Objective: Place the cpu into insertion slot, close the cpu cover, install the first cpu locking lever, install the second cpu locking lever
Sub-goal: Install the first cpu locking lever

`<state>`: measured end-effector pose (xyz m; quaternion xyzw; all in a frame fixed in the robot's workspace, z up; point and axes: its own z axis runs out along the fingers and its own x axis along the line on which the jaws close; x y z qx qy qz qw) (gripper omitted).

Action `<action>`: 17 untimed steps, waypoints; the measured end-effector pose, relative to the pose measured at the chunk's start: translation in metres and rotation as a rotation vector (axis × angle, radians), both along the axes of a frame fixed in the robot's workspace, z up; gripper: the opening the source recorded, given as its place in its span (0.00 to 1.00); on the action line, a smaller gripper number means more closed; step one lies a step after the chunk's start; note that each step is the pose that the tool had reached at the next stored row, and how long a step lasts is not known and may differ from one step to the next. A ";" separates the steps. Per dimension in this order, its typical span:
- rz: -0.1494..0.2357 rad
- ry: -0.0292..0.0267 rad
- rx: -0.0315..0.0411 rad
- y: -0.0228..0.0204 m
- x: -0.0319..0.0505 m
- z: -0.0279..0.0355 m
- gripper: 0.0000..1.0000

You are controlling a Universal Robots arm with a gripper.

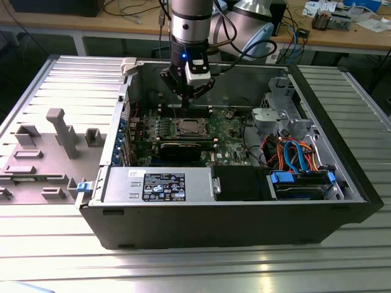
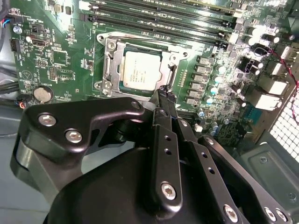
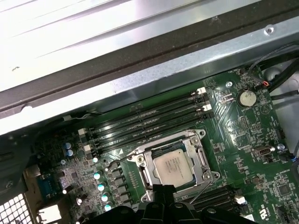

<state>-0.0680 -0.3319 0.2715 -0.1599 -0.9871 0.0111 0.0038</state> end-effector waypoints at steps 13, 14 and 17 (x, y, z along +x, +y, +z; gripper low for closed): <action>0.005 0.0000 0.0003 0.0000 -0.0001 0.0000 0.11; 0.005 0.0000 0.0003 0.0000 -0.0001 0.0000 0.11; 0.027 0.0000 0.0003 0.0000 -0.0001 0.0000 0.11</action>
